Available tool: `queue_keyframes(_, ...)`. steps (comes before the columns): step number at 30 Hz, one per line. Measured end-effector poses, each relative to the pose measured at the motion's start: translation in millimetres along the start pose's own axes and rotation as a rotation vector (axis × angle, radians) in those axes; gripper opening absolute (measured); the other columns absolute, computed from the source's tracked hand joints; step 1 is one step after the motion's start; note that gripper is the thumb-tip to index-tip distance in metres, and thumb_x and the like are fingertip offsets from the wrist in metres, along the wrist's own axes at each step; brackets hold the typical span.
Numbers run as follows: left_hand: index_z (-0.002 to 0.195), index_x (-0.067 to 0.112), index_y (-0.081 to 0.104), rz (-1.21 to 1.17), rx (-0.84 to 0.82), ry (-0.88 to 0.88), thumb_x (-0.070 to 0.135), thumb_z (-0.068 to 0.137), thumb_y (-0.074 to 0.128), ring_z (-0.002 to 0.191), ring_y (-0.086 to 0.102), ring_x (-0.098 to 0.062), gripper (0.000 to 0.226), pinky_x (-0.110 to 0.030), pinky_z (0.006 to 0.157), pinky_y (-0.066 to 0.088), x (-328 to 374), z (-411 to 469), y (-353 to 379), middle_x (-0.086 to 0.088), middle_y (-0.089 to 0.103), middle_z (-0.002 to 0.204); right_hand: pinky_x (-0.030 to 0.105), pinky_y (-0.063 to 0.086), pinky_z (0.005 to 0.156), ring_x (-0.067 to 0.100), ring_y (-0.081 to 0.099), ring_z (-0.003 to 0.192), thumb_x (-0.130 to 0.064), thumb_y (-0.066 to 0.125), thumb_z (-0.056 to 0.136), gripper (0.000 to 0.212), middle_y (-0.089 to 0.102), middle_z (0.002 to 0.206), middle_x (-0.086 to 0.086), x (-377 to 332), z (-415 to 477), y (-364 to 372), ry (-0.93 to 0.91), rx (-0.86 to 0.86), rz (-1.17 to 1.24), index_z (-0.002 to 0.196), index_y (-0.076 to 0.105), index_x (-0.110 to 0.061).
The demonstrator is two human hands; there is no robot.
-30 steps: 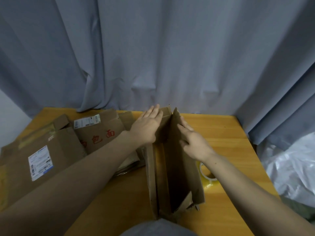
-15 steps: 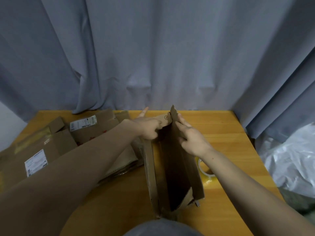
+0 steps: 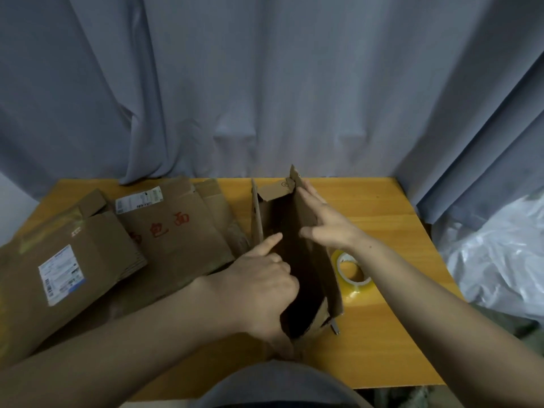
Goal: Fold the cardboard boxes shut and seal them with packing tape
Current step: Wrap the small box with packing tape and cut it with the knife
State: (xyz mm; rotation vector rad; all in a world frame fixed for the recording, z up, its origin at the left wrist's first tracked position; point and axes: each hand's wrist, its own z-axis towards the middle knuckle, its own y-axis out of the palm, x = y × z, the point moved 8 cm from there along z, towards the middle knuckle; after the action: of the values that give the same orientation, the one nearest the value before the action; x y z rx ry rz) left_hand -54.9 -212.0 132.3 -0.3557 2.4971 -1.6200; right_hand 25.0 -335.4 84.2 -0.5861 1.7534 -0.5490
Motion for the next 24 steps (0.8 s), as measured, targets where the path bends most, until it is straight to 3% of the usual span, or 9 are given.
queue_keyframes(2,0.105,0.014,0.064,-0.048,0.008,-0.037,0.059,0.086,0.053,0.115,0.047,-0.018,0.05,-0.037,0.111,-0.021,-3.8,-4.0,3.4,-0.001,0.057,0.104,0.019,0.018,0.101,0.01,-0.008,0.145,0.0,0.06,0.086,0.1,-0.02,0.157,-0.011,5.0,-7.9,7.6,0.017,-0.039,0.115,0.15,-0.008,-0.035)
queue_keyframes(4,0.101,0.016,0.063,-0.066,0.021,-0.072,0.047,0.093,0.049,0.116,0.048,-0.017,0.036,-0.038,0.115,-0.012,-5.3,-6.2,8.4,-0.001,0.057,0.107,0.023,0.02,0.106,0.013,0.001,0.145,0.0,0.059,0.087,0.1,-0.011,0.158,-0.01,14.6,-16.3,15.6,0.057,-0.065,0.221,0.149,-0.011,-0.037)
queue_keyframes(9,0.114,0.015,0.057,-0.082,0.148,-0.243,0.036,0.093,0.048,0.122,0.047,-0.02,0.031,-0.036,0.118,0.01,-9.4,-3.4,18.0,-0.003,0.058,0.121,0.047,0.032,0.112,0.019,0.033,0.137,-0.003,0.055,0.083,0.078,0.035,0.15,-0.009,32.1,-23.7,18.1,0.104,-0.056,0.345,0.147,0.027,-0.038)
queue_keyframes(12,0.121,0.013,0.055,-0.03,0.183,-0.367,0.036,0.092,0.049,0.124,0.045,-0.022,0.037,-0.04,0.118,0.015,-15.3,0.8,20.7,-0.006,0.055,0.128,0.046,0.029,0.114,0.017,0.032,0.137,-0.003,0.053,0.084,0.076,0.036,0.15,-0.008,28.6,-25.1,18.9,0.093,-0.038,0.356,0.148,0.028,-0.036)
queue_keyframes(16,0.126,0.01,0.053,0.006,0.208,-0.46,0.035,0.092,0.048,0.131,0.034,-0.029,0.043,-0.047,0.119,0.002,-18.5,3.4,27.9,-0.012,0.047,0.136,0.04,0.02,0.118,0.014,0.02,0.143,-0.015,0.054,0.092,0.075,0.019,0.157,-0.01,19.1,-30.4,28.8,0.079,-0.06,0.365,0.151,0.013,-0.037)
queue_keyframes(18,0.139,0.011,0.039,-0.106,0.313,-0.496,0.036,0.09,0.053,0.143,0.01,-0.031,0.057,-0.044,0.119,-0.004,-20.2,0.4,29.8,-0.014,0.023,0.152,0.034,0.014,0.118,0.01,0.009,0.145,-0.029,0.053,0.096,0.075,0.007,0.157,-0.014,15.1,-35.9,32.3,0.087,-0.052,0.368,0.151,0.002,-0.038)
queue_keyframes(20,0.151,0.015,0.007,-0.29,0.451,-0.537,0.037,0.088,0.058,0.143,-0.022,-0.031,0.084,-0.039,0.116,-0.006,-23.9,-6.0,28.1,-0.013,-0.02,0.155,0.034,0.01,0.119,0.008,0.001,0.145,-0.042,0.045,0.097,0.071,0.001,0.158,-0.015,8.3,-41.9,34.1,0.053,-0.024,0.305,0.15,-0.002,-0.039)
queue_keyframes(22,0.149,0.02,-0.019,-0.528,0.501,-0.57,0.04,0.086,0.061,0.14,-0.029,-0.027,0.104,-0.036,0.117,0.004,-29.2,-8.9,32.4,-0.007,-0.042,0.146,0.035,0.006,0.119,0.006,-0.006,0.145,-0.05,0.036,0.097,0.065,-0.003,0.158,-0.016,3.8,-46.0,36.5,0.025,0.006,0.266,0.149,-0.002,-0.041)
queue_keyframes(24,0.145,0.02,-0.027,-0.789,0.506,-0.575,0.041,0.086,0.062,0.142,-0.023,-0.019,0.11,-0.034,0.119,0.014,-34.8,-7.3,40.9,-0.001,-0.042,0.147,0.035,0.005,0.116,0.006,-0.009,0.145,-0.053,0.031,0.097,0.062,-0.005,0.158,-0.015,4.3,-46.5,39.6,0.039,0.018,0.252,0.148,-0.003,-0.044)
